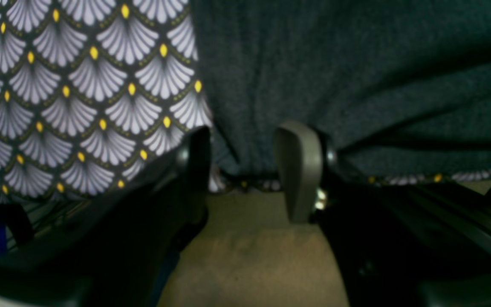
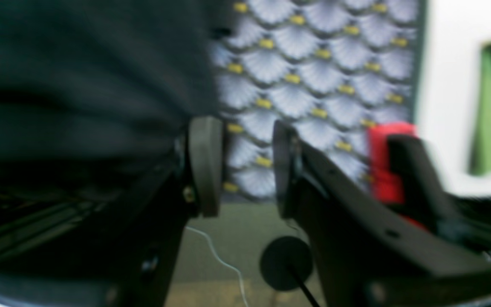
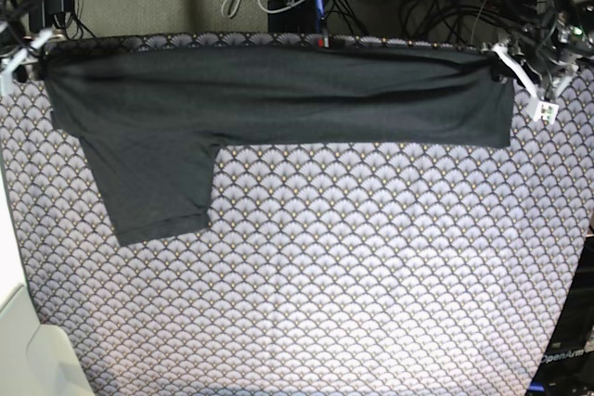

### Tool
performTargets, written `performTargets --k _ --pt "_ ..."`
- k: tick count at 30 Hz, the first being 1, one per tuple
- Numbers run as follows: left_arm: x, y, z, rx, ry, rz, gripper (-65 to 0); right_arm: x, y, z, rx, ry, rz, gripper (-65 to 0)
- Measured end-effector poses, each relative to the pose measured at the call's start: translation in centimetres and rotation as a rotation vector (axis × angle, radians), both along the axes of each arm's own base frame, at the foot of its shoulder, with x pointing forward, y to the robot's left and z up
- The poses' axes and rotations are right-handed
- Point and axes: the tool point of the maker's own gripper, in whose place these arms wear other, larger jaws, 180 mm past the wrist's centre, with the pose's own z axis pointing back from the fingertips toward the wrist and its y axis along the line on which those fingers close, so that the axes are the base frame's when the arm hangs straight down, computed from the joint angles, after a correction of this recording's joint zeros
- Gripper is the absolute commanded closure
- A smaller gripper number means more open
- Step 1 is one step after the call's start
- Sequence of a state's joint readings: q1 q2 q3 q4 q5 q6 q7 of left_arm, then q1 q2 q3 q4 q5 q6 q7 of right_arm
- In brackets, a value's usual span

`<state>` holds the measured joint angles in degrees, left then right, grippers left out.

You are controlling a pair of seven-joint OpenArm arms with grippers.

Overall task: Fold the T-shirt properly
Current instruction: 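Lay the folded edge down near the collar and release with both grippers, then move the right gripper down to the protruding sleeve and grasp it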

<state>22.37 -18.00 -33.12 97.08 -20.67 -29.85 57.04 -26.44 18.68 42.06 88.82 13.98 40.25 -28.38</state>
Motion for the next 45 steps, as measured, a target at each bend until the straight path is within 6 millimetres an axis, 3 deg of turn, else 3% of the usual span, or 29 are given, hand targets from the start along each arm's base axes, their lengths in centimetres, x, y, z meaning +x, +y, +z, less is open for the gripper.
performTargets --k 6,10,13,18,23,26,29,36,40,45 --pt "0.1 0.0 0.1 0.001 -0.002 -0.001 -29.1 -0.3 -1.3 0.7 -0.029 0.007 -0.004 -21.2" --pt "0.1 0.0 0.1 0.001 -0.002 -0.001 -29.3 -0.8 -4.4 2.7 -0.080 -0.035 -0.089 -21.4" --pt "0.0 0.1 0.1 0.002 -0.001 0.000 -29.3 1.1 -5.1 3.8 -0.094 -0.086 -0.107 -21.5" --pt "0.0 0.1 0.1 0.003 -0.001 0.000 -29.4 8.8 -1.5 5.1 -0.036 -0.204 0.025 -21.5" --pt "0.1 0.1 0.2 0.004 -0.005 -0.001 -29.4 14.9 2.4 2.0 0.083 -0.174 0.111 -21.5" --pt "0.0 0.1 0.2 0.006 -0.004 -0.001 -29.4 17.1 2.3 -0.2 0.049 -0.082 0.125 -21.5" --pt "0.0 0.0 0.2 0.003 -0.004 -0.001 -29.4 19.1 2.6 -0.9 0.059 -0.054 0.131 -21.5" --pt "0.0 -0.2 0.1 -0.002 -0.005 0.001 -29.3 23.4 3.3 0.3 0.103 -0.083 0.127 -29.7" --pt "0.0 -0.2 0.1 -0.002 -0.005 0.001 -29.3 25.5 6.4 0.8 0.095 -0.084 0.221 -30.8" --pt "0.0 -0.1 0.1 0.000 -0.005 0.000 -29.3 26.7 9.8 0.5 0.118 -0.083 0.283 -30.9"
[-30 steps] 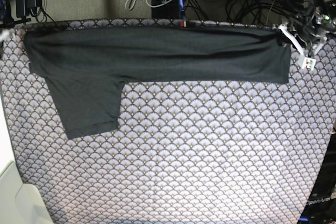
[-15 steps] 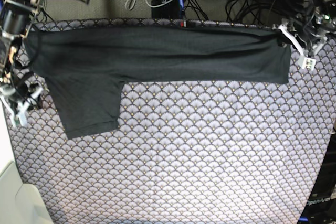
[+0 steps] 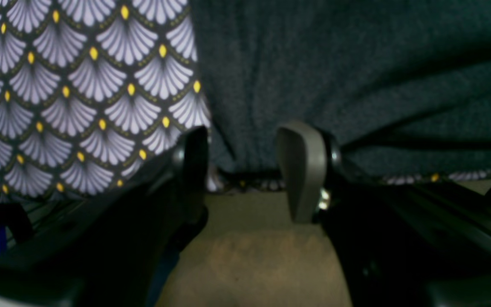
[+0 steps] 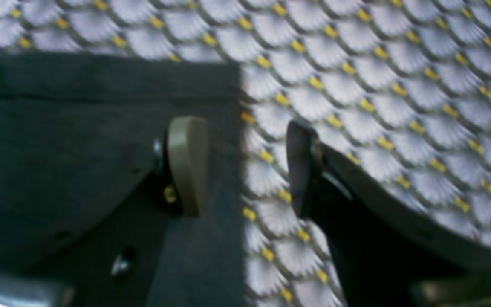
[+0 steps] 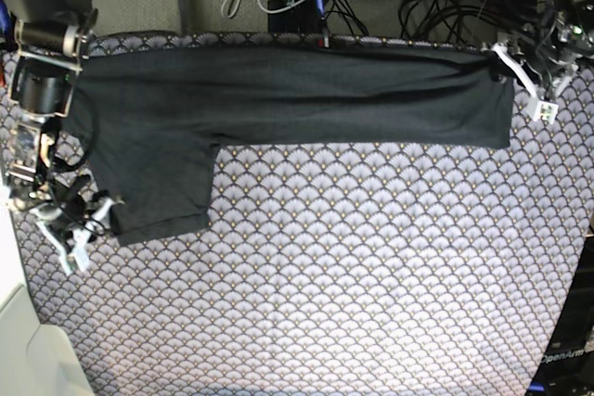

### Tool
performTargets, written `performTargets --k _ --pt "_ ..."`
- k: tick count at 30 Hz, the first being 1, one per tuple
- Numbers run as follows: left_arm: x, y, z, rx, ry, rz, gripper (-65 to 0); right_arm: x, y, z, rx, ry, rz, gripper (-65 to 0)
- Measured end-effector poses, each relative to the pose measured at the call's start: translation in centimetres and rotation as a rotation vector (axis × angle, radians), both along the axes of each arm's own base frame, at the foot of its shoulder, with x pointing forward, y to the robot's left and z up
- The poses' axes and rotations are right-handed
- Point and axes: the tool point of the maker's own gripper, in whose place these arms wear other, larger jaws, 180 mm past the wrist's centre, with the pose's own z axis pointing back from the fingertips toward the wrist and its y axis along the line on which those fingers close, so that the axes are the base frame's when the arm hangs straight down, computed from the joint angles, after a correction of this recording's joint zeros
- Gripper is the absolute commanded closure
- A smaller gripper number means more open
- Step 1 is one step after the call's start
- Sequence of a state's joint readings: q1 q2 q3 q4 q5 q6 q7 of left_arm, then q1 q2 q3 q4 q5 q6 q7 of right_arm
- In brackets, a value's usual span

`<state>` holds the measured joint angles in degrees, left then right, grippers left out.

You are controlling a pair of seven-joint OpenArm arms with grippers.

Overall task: Fold the T-shirt properly
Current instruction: 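Move the right gripper down to the protruding sleeve and grasp it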

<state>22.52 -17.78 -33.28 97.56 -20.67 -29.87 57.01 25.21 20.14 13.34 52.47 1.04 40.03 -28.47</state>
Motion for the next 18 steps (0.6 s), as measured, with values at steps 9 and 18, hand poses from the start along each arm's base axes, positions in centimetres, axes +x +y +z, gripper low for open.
performTargets --k 9,18 --pt "0.0 0.0 0.0 -0.001 -0.001 0.001 -29.1 0.5 1.3 0.0 0.026 -0.007 0.010 -30.9" --pt "0.0 -0.1 0.0 -0.002 -0.001 0.001 -29.1 0.6 1.0 -2.3 0.126 -0.019 -0.033 -31.0"
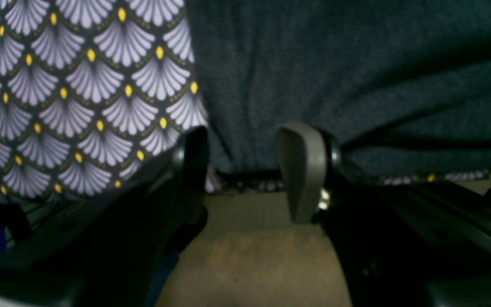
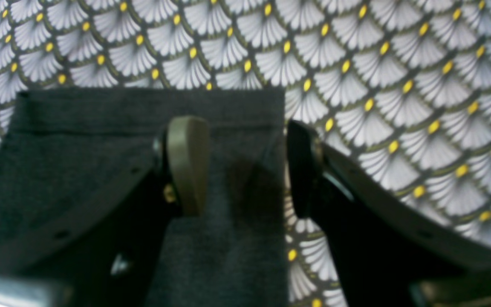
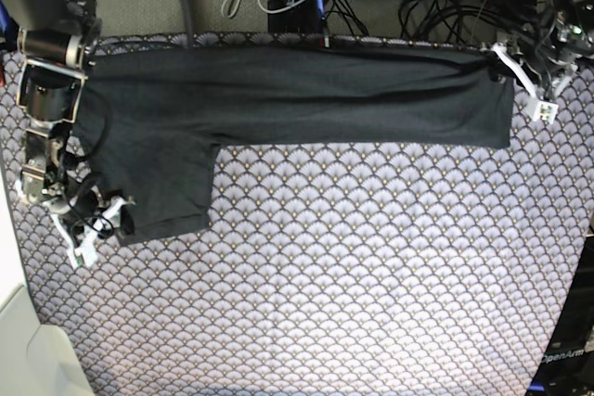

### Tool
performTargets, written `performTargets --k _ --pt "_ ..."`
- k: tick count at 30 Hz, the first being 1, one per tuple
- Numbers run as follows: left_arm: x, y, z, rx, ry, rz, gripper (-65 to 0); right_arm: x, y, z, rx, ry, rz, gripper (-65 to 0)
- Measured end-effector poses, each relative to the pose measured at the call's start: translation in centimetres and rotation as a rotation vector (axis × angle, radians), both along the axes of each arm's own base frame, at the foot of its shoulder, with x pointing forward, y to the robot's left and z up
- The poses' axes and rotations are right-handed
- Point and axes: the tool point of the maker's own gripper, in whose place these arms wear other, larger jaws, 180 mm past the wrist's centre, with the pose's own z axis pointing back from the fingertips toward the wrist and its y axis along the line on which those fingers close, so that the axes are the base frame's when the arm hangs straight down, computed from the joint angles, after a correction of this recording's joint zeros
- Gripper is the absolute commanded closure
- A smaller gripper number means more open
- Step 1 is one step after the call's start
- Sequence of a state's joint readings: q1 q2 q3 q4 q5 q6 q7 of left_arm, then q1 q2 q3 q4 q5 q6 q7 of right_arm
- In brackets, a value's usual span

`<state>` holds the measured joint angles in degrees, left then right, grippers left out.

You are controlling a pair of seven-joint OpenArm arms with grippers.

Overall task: Fold the T-shirt properly
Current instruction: 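Move the right gripper down to the protruding sleeve and grasp it, then fold the sleeve inward onto the shirt body with the right gripper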

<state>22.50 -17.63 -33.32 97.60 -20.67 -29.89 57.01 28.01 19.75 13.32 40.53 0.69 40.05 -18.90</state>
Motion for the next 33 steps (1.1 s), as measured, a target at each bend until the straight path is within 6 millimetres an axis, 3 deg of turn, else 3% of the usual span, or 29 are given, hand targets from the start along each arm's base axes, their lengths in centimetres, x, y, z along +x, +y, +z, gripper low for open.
performTargets --k 4,9,33 --pt "0.0 0.0 0.0 0.000 -0.001 0.000 -29.0 0.4 -0.5 -0.1 0.013 0.004 -0.015 -31.0" --pt "0.2 0.0 0.1 0.000 -0.006 0.000 -29.0 2.0 -0.2 1.4 0.047 -0.057 -0.024 -31.0" --pt "0.2 0.0 0.1 0.000 -0.005 0.001 -28.9 1.5 -0.1 0.7 0.050 -0.037 -0.026 -31.0"
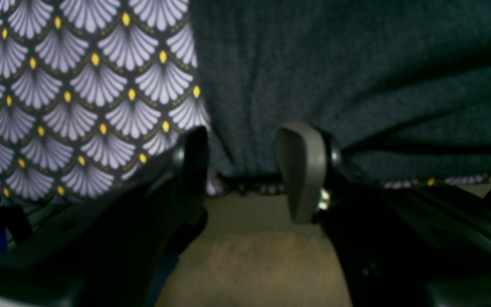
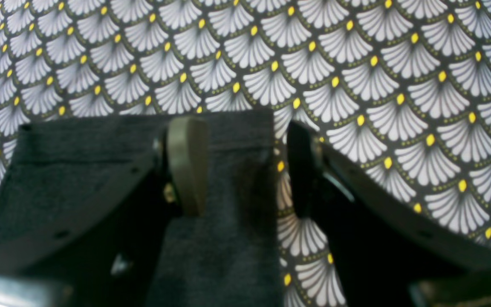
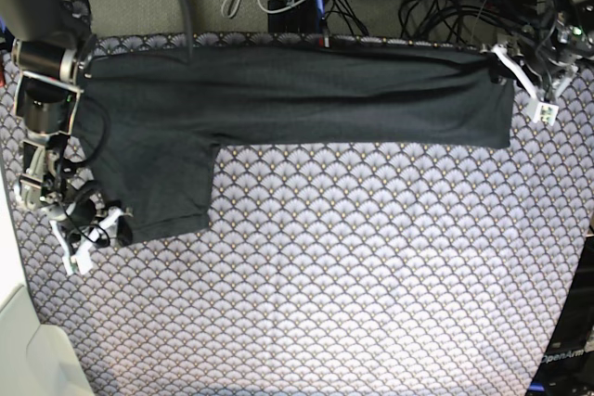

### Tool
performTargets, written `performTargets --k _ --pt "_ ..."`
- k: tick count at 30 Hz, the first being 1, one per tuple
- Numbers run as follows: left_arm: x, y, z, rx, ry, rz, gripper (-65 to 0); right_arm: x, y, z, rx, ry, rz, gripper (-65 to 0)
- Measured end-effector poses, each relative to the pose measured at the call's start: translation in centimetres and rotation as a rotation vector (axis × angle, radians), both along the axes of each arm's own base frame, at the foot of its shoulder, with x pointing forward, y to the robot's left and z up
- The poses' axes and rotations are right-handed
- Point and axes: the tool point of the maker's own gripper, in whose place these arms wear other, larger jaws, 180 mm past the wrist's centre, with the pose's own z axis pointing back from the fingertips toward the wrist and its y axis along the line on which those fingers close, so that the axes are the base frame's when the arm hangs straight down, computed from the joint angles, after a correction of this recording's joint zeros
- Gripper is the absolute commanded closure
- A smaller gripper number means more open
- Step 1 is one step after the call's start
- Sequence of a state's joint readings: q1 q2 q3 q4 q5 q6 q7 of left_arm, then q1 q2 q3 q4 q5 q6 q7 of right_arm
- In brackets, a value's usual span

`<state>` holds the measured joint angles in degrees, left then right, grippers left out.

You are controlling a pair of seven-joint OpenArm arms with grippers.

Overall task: Fold the T-shirt properly
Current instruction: 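Fold the sleeve inward onto the shirt body with the right gripper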

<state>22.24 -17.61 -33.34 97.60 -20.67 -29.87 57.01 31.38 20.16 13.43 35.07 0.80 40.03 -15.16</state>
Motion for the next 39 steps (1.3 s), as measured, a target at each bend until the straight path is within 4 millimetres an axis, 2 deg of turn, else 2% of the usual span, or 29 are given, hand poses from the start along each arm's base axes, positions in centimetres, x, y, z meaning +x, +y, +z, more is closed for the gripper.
performTargets --k 7,16,19,24,29,33,36,39 --pt "-0.1 0.0 -0.1 -0.001 0.003 0.000 -28.9 -1.8 -0.4 -2.0 0.000 0.019 -0.029 -31.0" --pt "-0.1 0.0 0.0 0.000 0.002 0.000 -28.9 -1.9 -0.6 -2.3 0.002 0.016 -0.047 -29.8" --pt "0.0 0.0 0.0 0.000 -0.001 0.000 -28.9 -1.9 -0.5 -2.4 0.024 0.011 -0.058 -22.7" --pt "0.0 0.0 0.0 0.000 -0.001 0.000 -28.9 -1.9 -0.5 -2.5 0.022 0.017 -0.056 -1.0" --pt "0.0 0.0 0.0 0.000 -0.001 0.000 -28.9 -2.1 0.1 -2.6 0.017 0.026 -0.014 0.0" --pt "0.0 0.0 0.0 -0.001 -0.001 0.000 -28.9 -2.2 -0.3 -2.4 -0.002 0.031 -0.008 0.0" --pt "0.1 0.0 0.0 -0.001 -0.002 0.000 -28.9 -3.0 -1.4 -1.6 -0.064 0.033 0.010 0.0" --pt "0.1 0.0 0.1 -0.002 -0.004 0.001 -28.9 -4.1 -1.5 -0.2 -0.119 -0.004 0.033 0.0"
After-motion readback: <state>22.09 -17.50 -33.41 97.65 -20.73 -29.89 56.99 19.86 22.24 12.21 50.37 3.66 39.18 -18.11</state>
